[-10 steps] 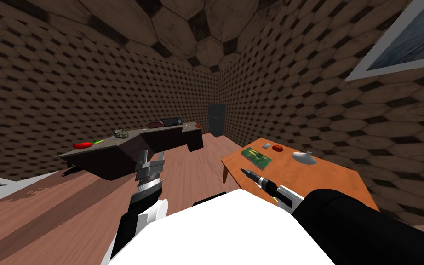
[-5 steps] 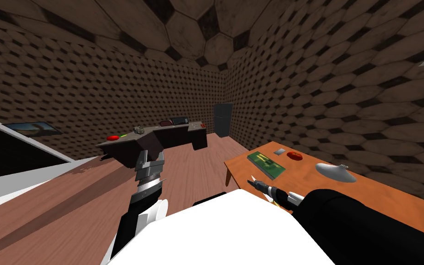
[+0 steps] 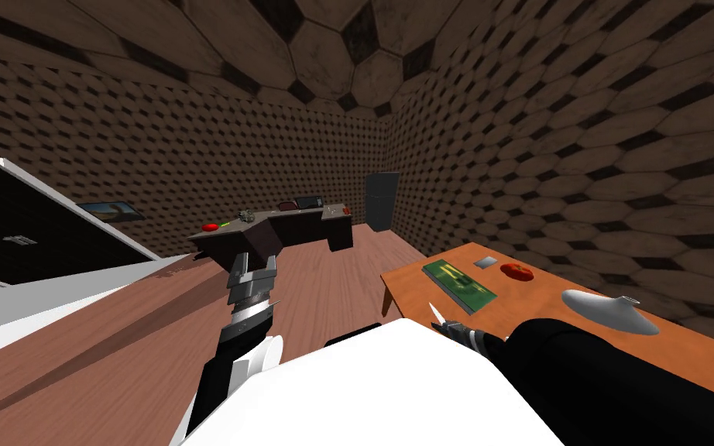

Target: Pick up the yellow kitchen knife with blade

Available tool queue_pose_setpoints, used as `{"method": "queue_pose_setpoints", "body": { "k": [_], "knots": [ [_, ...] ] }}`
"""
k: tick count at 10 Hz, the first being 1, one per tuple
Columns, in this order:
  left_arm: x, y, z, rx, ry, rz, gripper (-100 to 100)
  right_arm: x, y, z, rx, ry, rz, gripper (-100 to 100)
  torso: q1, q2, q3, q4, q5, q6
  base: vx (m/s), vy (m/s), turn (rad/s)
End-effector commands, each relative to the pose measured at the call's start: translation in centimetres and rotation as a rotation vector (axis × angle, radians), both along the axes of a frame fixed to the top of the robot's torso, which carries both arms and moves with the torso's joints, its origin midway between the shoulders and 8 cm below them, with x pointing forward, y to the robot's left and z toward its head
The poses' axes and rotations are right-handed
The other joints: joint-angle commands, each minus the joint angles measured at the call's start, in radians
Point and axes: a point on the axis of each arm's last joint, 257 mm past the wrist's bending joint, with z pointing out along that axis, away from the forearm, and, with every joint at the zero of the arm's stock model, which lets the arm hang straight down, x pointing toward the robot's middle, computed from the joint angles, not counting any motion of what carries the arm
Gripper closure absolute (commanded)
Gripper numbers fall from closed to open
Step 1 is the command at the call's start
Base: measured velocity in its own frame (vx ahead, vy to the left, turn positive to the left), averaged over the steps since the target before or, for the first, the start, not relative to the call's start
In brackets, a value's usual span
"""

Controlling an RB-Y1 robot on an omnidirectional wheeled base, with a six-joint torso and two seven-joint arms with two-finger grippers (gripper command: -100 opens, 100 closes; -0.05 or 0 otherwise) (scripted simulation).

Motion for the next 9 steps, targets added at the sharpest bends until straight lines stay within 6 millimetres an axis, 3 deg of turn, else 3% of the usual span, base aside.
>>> {"method": "queue_pose_setpoints", "body": {
  "k": [1, 3, 4, 5, 6, 8, 9],
  "knots": [
    [0.0, 0.0, 0.0, 0.000, 0.000, 0.000, 0, -3.0, -1.2, -0.9, -0.036, 0.070, 0.033, -100, 0.000, 0.000, 0.000, 0.000, 0.000, 0.000, 0.007, -0.008, 0.135],
    [0.0, 0.0, 0.0, 0.000, 0.000, 0.000, 0, -8.4, -3.1, -2.0, -0.097, 0.189, 0.091, -100, 0.000, -0.001, 0.000, 0.000, 0.000, -0.001, 0.018, -0.033, 0.229],
    [0.0, 0.0, 0.0, 0.000, 0.000, 0.000, 0, -8.5, -3.0, -2.0, -0.095, 0.192, 0.093, -100, -0.002, -0.001, -0.001, 0.000, 0.000, -0.001, 0.007, -0.036, 0.059],
    [0.0, 0.0, 0.0, 0.000, 0.000, 0.000, 0, -11.1, -3.7, -2.4, -0.117, 0.246, 0.120, -100, -0.001, 0.000, 0.000, 0.000, 0.000, 0.000, 0.005, -0.020, 0.120],
    [0.0, 0.0, 0.0, 0.000, 0.000, 0.000, 0, -11.1, -3.7, -2.4, -0.117, 0.246, 0.120, -100, 0.000, 0.000, 0.000, 0.000, 0.000, 0.000, 0.005, -0.013, 0.050],
    [0.0, 0.0, 0.0, 0.000, 0.000, 0.000, 0, -15.4, -4.7, -2.7, -0.148, 0.337, 0.168, -100, 0.000, 0.000, 0.000, 0.000, 0.000, 0.000, 0.005, -0.013, 0.105],
    [0.0, 0.0, 0.0, 0.000, 0.000, 0.000, 0, -15.4, -4.7, -2.7, -0.148, 0.337, 0.168, -100, 0.000, 0.000, 0.000, 0.000, 0.000, 0.000, 0.004, -0.016, 0.058]
  ]
}}
